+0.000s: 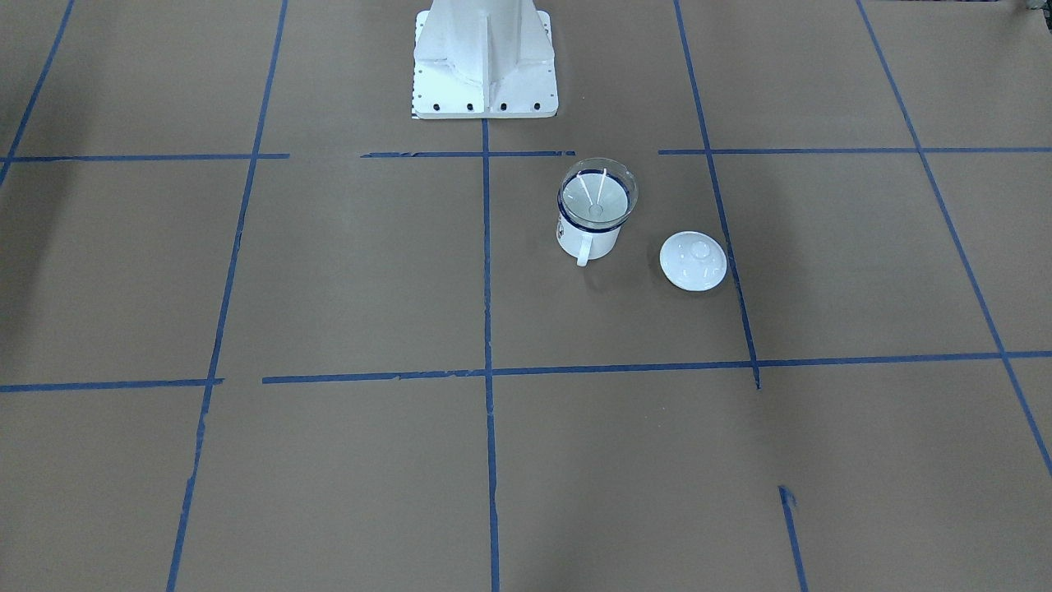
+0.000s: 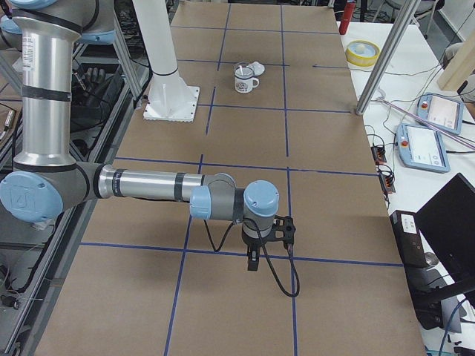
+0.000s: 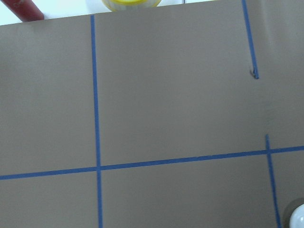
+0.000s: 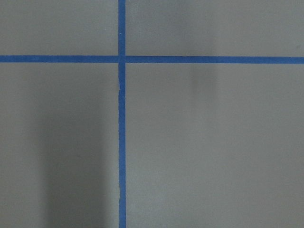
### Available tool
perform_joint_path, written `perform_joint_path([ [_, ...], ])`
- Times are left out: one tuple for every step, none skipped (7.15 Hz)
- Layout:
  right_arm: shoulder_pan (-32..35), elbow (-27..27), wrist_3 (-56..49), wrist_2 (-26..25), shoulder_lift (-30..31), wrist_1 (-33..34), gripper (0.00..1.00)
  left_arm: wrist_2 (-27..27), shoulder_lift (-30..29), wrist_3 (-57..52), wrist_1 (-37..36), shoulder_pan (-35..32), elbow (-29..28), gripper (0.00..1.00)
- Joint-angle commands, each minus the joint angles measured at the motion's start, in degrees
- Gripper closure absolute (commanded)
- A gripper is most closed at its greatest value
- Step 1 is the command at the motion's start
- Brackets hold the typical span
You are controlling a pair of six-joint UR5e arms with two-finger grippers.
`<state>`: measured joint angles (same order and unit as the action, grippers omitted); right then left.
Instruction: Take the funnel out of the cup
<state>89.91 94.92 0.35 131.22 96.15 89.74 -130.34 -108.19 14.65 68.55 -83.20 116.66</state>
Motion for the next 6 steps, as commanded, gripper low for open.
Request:
perform_joint_path([
  [0.0,0.0,0.0,0.0,0.0,0.0,0.0,3.34,-5.25,14.2,-3.23,10.73,6.63,0.0],
  [0.0,0.0,0.0,0.0,0.0,0.0,0.0,3.52,-7.62,22.18,-3.43,16.0,7.17,0.0],
  [0.0,0.0,0.0,0.0,0.0,0.0,0.0,5.69,-9.74,28.61,-3.6,20.92,7.44,0.0],
  [0.0,0.0,0.0,0.0,0.0,0.0,0.0,9.37,-11.5,33.81,-3.69,27.41,8.22,0.0],
  [0.0,0.0,0.0,0.0,0.0,0.0,0.0,13.67,-13.17,40.91,-3.69,34.44,8.14,0.0],
  [0.0,0.0,0.0,0.0,0.0,0.0,0.0,16.67,-14.75,44.81,-3.95,38.77,7.97,0.0],
])
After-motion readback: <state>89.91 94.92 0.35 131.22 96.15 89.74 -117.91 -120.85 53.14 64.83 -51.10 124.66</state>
